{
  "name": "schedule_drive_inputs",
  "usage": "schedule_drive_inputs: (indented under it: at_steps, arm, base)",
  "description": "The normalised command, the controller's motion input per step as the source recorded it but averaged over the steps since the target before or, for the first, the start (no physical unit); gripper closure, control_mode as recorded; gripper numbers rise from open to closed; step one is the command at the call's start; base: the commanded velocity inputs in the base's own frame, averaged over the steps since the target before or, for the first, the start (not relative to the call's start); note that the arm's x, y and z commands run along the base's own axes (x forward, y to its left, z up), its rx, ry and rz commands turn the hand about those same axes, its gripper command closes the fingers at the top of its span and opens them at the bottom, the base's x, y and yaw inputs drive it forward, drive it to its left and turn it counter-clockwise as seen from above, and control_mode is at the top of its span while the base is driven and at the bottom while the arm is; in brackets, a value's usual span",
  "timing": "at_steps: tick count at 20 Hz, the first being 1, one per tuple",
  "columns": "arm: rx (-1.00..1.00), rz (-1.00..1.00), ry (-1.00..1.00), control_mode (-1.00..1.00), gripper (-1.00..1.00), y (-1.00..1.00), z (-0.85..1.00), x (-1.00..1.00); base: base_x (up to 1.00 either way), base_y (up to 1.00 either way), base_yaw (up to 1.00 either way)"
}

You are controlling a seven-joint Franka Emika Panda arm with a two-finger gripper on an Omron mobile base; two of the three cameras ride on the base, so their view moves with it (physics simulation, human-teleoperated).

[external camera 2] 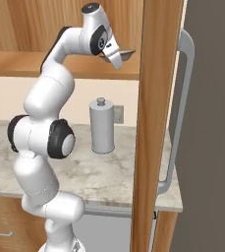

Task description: Take the smaller bowl and place it next to the appetizer plate on the dining counter , and place the larger bowl next to the plate with cooked food.

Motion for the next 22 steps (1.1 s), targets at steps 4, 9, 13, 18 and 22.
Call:
schedule_drive_inputs:
  at_steps: [4,9,13,18,22]
  arm:
    - [0.0,0.11,-0.13,-1.0,1.0,0.82,-0.43,-1.0]
    - [0.1,0.18,-0.02,-1.0,1.0,0.76,-0.06,-1.0]
    - [0.13,0.28,0.0,-1.0,1.0,0.75,-0.08,-1.0]
    - [0.01,0.43,0.01,-1.0,1.0,0.41,0.0,-1.0]
    - [-0.05,0.31,-0.03,-1.0,1.0,0.0,0.0,-1.0]
  base:
    - [0.0,0.0,0.0]
    - [0.0,0.0,0.0]
    - [0.0,0.0,0.0]
    - [0.0,0.0,0.0]
    - [0.0,0.0,0.0]
